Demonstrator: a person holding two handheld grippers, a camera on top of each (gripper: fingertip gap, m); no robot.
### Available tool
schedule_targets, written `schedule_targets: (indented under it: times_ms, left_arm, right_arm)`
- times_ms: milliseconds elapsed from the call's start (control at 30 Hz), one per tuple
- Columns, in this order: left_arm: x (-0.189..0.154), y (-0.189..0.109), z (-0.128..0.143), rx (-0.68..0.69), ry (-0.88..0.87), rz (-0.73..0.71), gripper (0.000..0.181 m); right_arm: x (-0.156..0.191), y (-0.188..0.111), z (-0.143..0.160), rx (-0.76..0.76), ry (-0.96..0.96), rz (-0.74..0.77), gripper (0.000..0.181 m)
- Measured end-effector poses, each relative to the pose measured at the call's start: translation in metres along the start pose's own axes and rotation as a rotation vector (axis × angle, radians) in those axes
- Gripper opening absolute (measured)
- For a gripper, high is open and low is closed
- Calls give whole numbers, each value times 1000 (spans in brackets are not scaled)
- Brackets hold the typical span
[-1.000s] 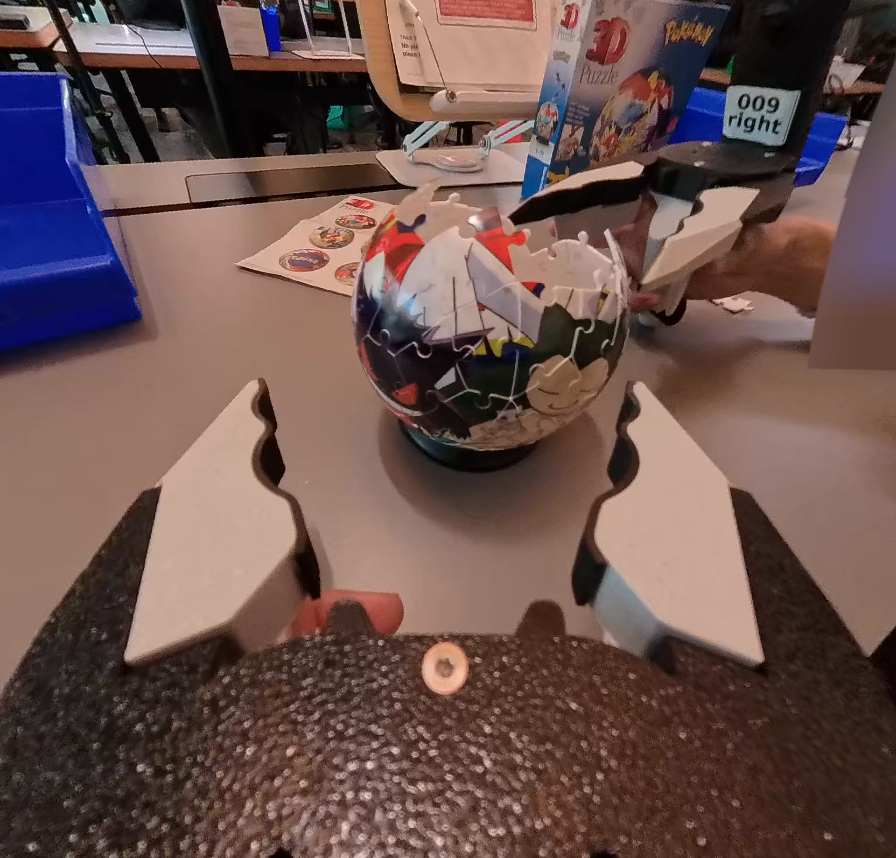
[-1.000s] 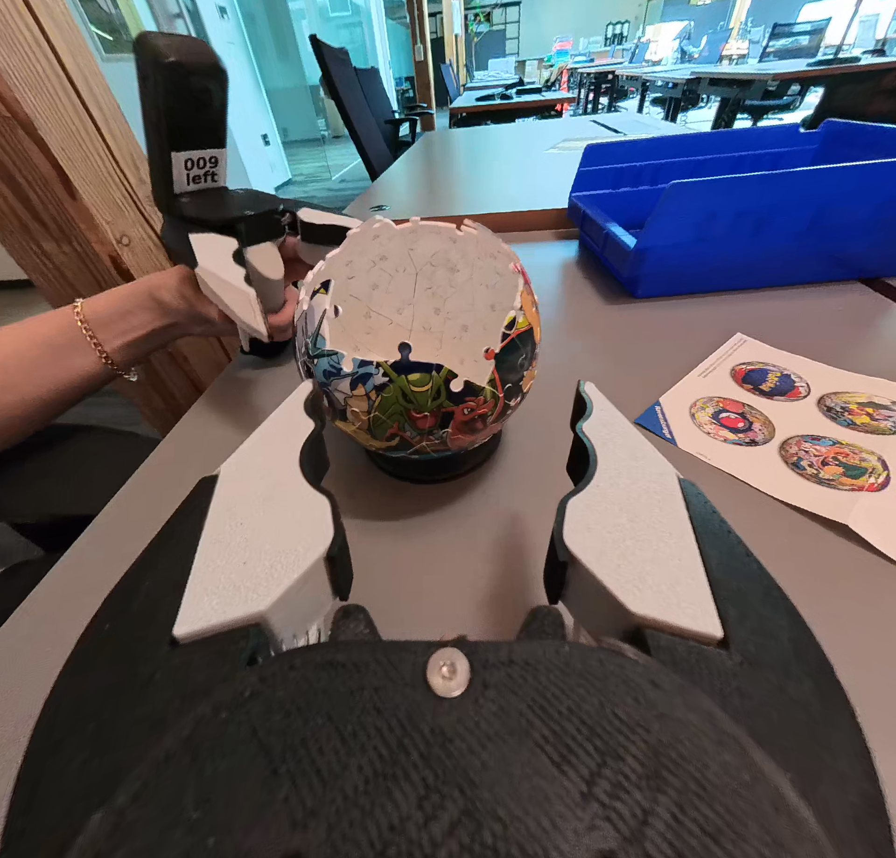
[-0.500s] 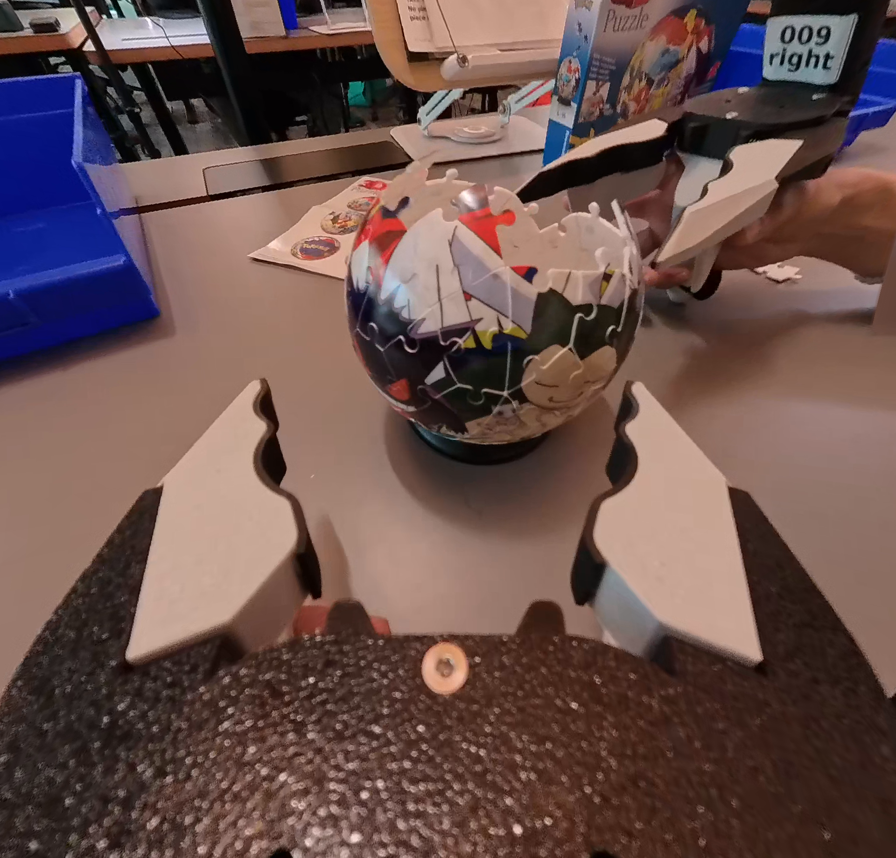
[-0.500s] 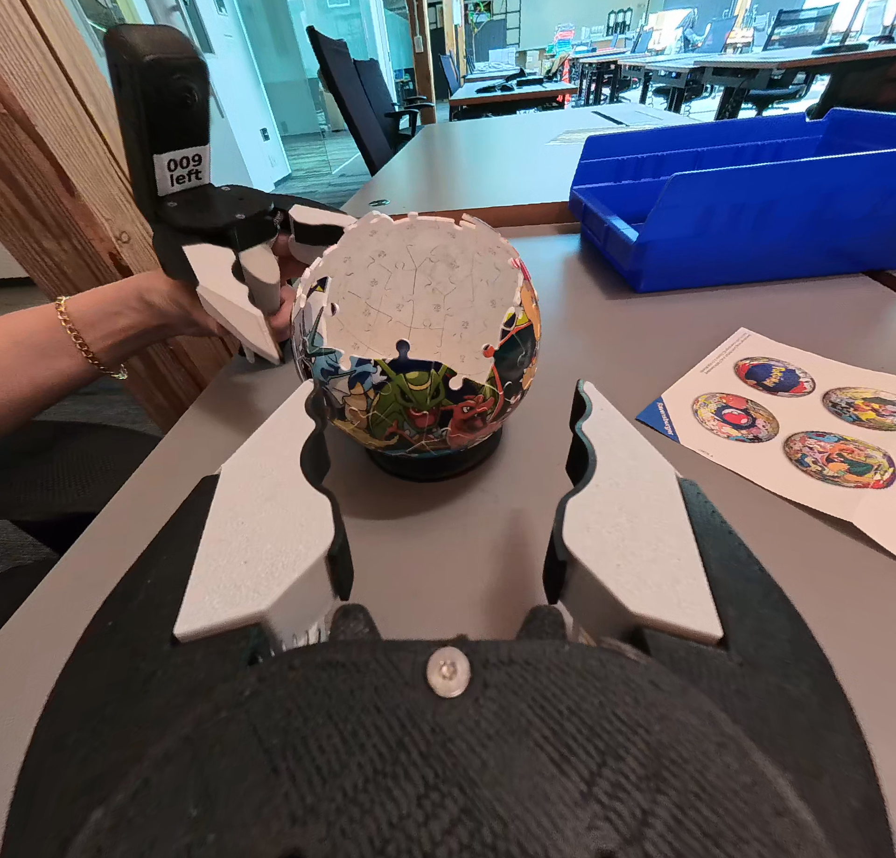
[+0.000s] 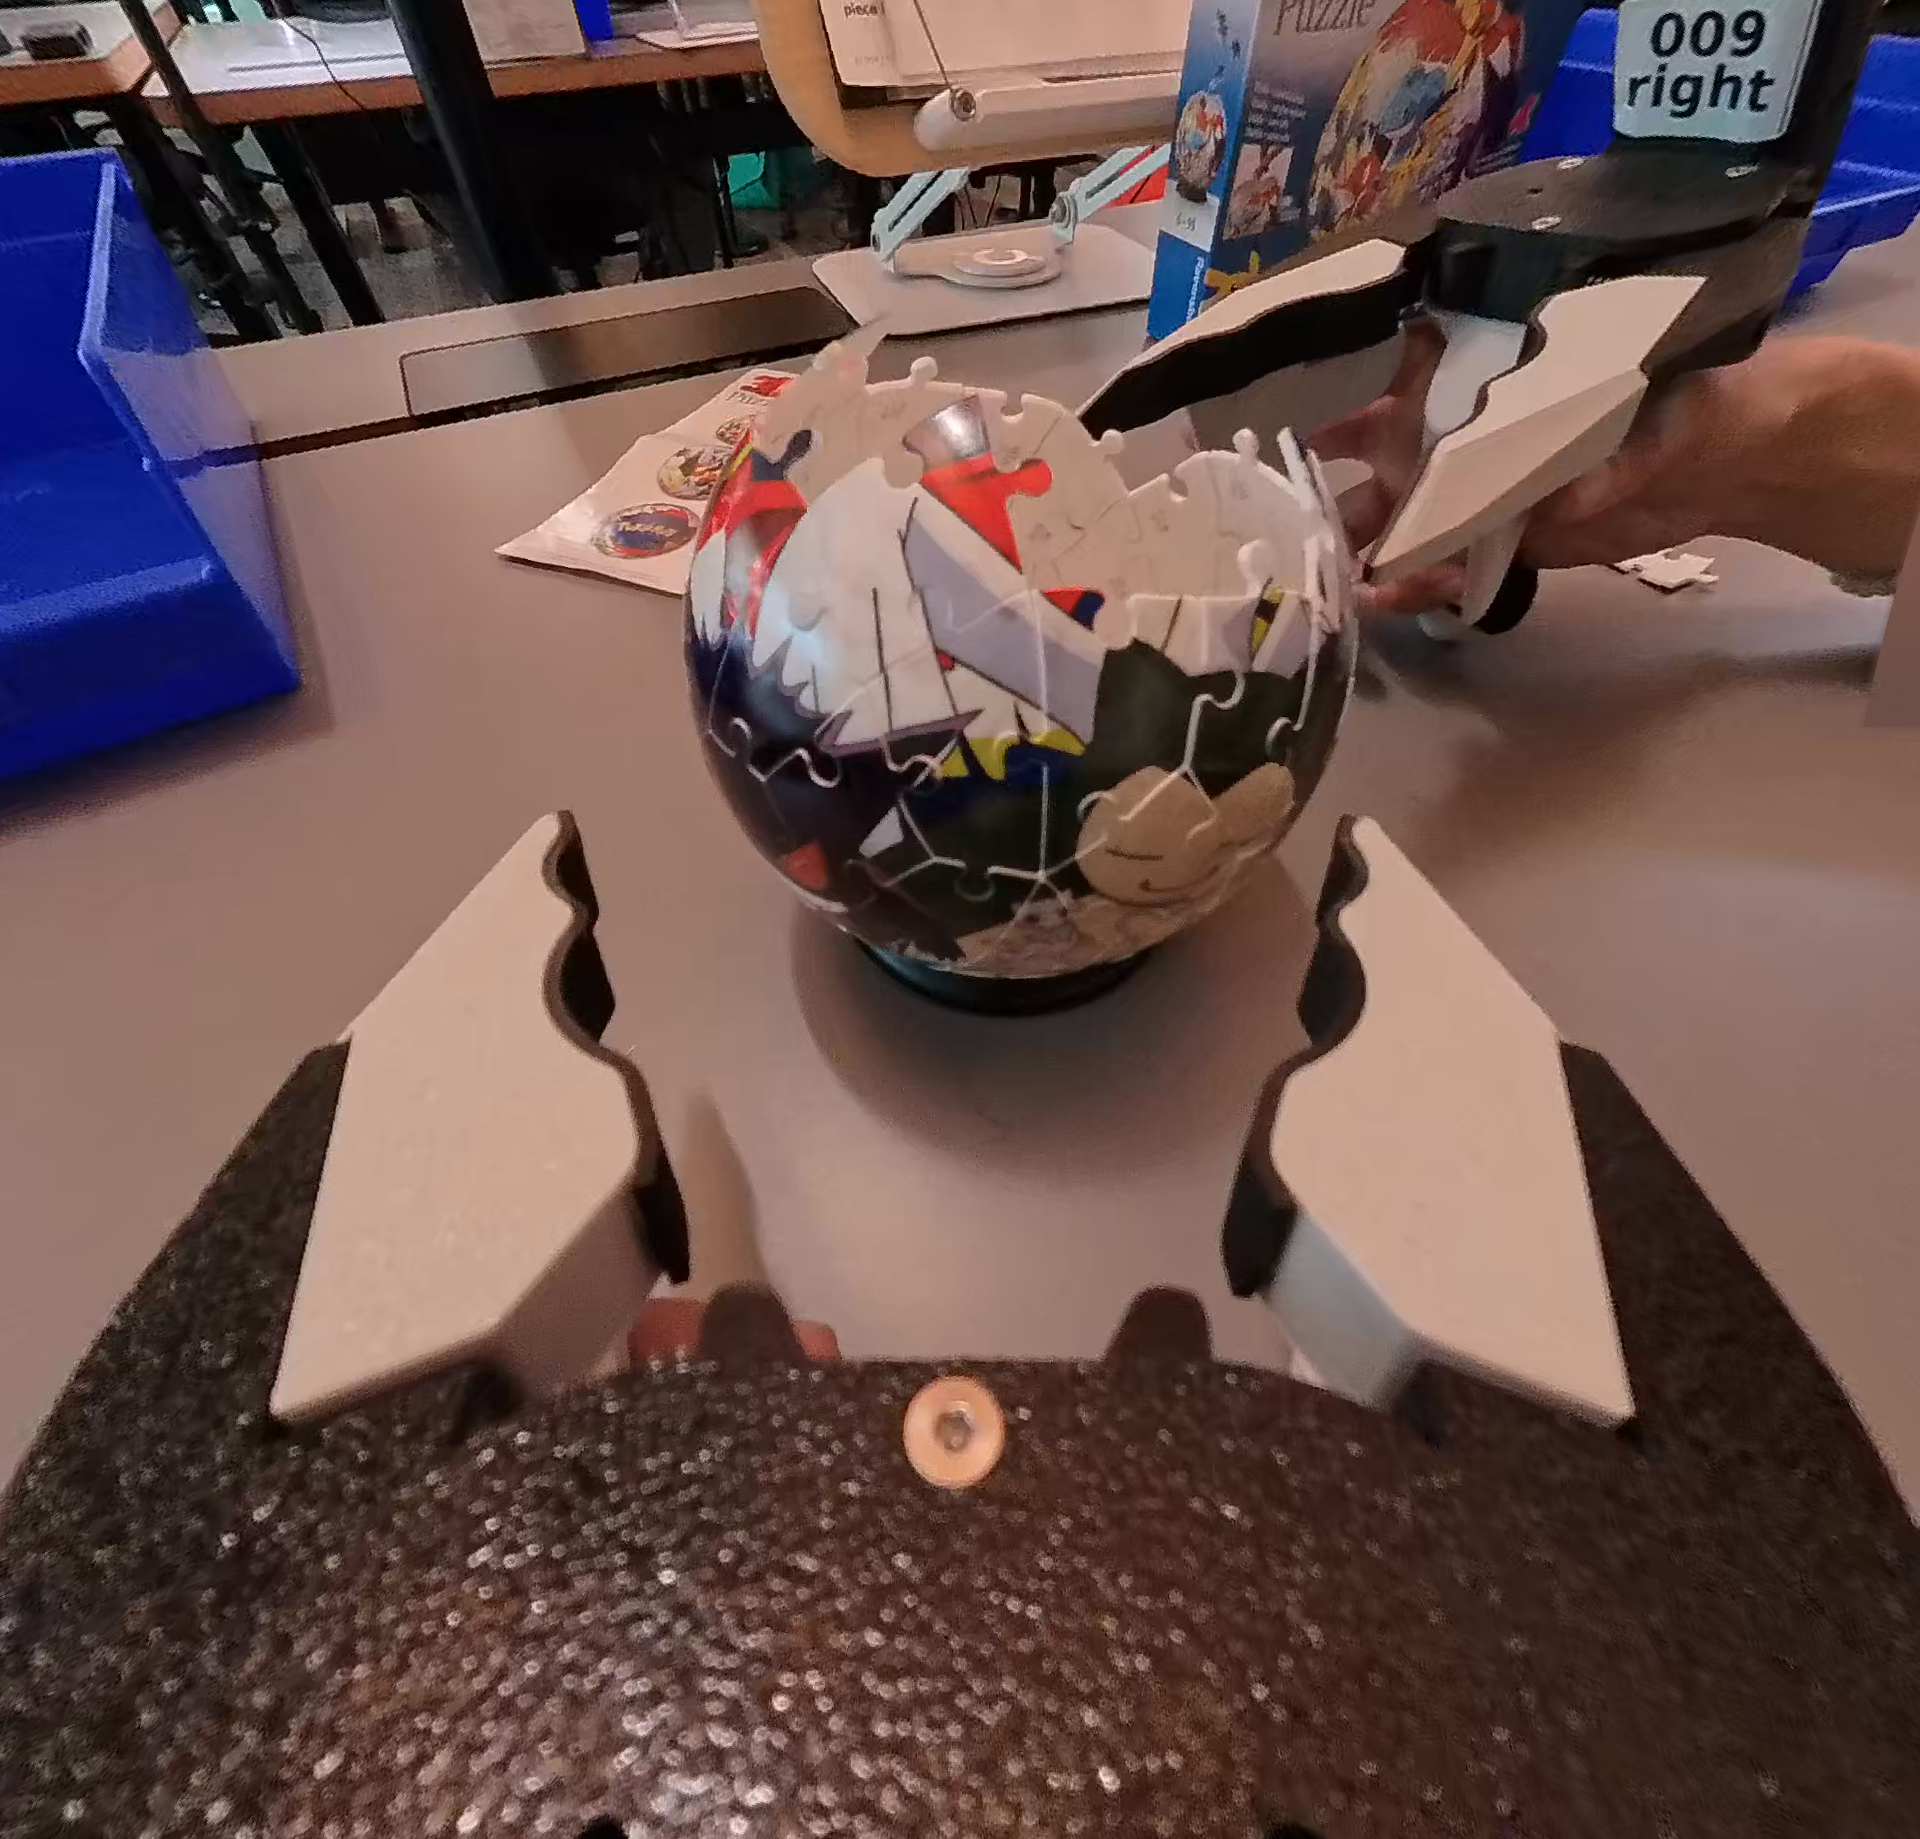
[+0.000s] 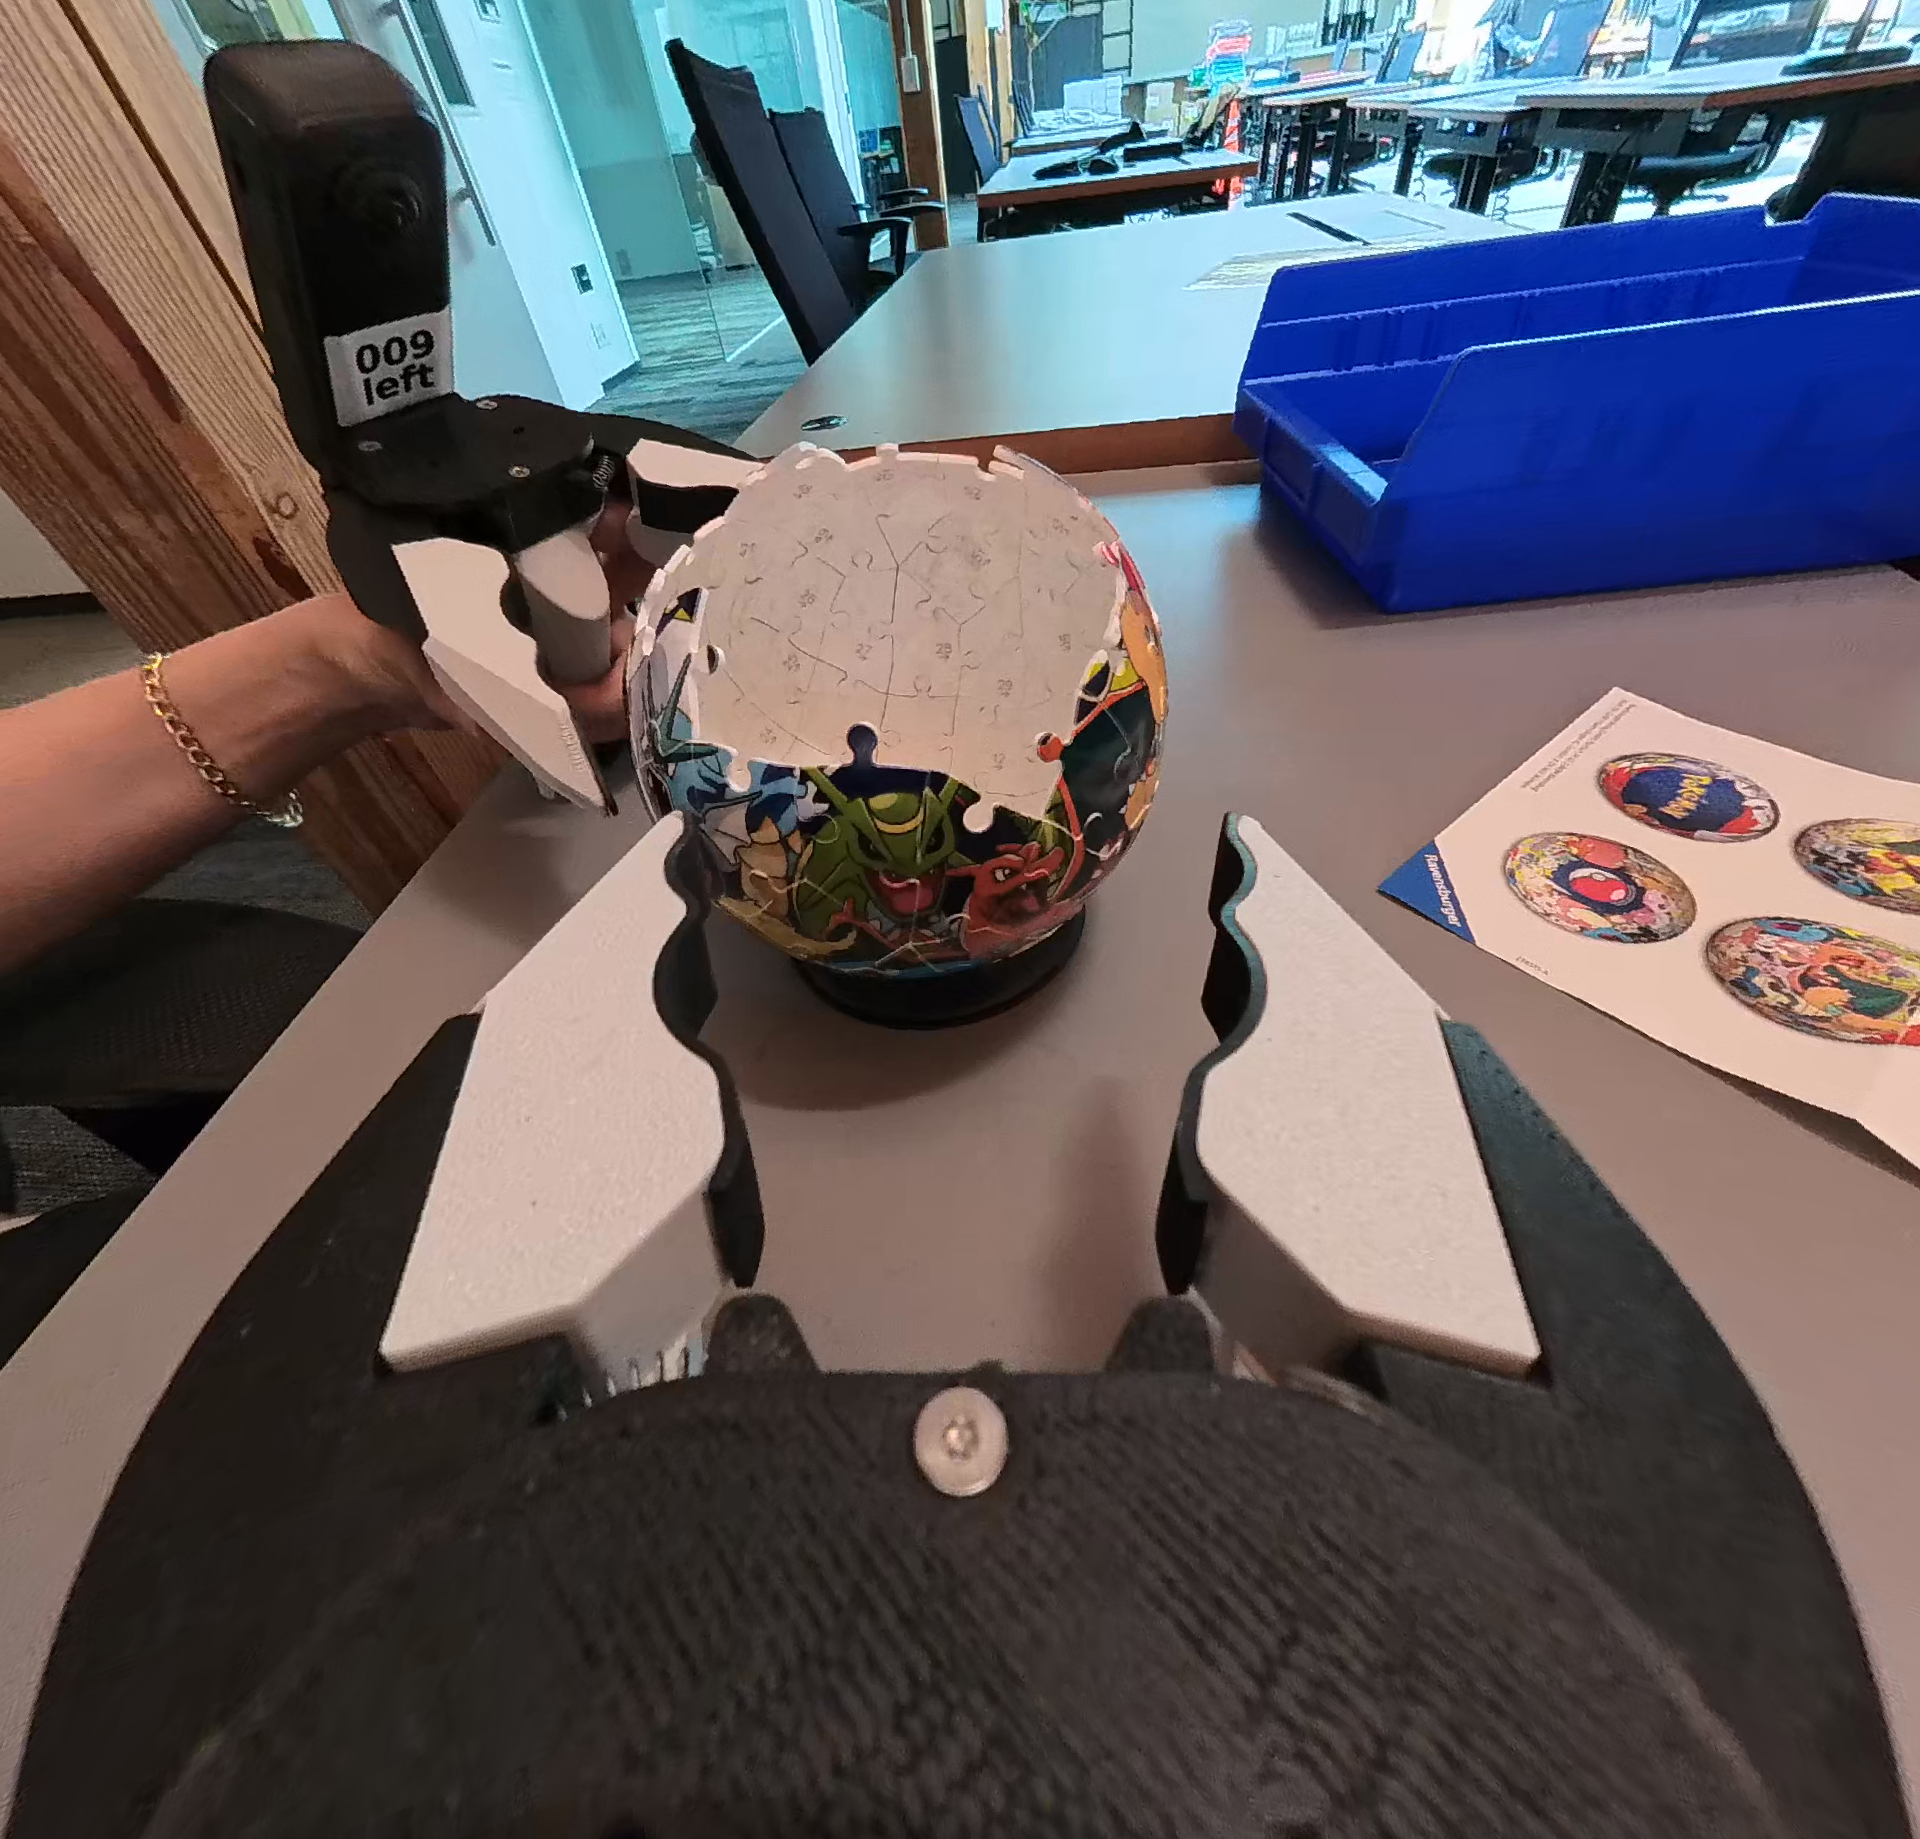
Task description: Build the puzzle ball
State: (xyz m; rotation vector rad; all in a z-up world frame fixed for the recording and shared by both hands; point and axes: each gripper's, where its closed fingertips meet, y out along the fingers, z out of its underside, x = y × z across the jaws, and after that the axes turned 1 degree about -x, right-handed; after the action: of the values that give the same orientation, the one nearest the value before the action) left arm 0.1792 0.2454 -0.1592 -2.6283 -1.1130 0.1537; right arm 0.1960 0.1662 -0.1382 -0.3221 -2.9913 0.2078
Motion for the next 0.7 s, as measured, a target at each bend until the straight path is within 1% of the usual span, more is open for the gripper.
schedule_targets:
  times_ms: [467,700]
  left_arm:
    - [-1,8,3,34,46,-20,134]
    - [-6,17,5,67,102,-22,134]
  right_arm:
    - [0,-1,-1,-10,13,-14,96]
    - [-2,-4,-5,-36,41,-21,96]
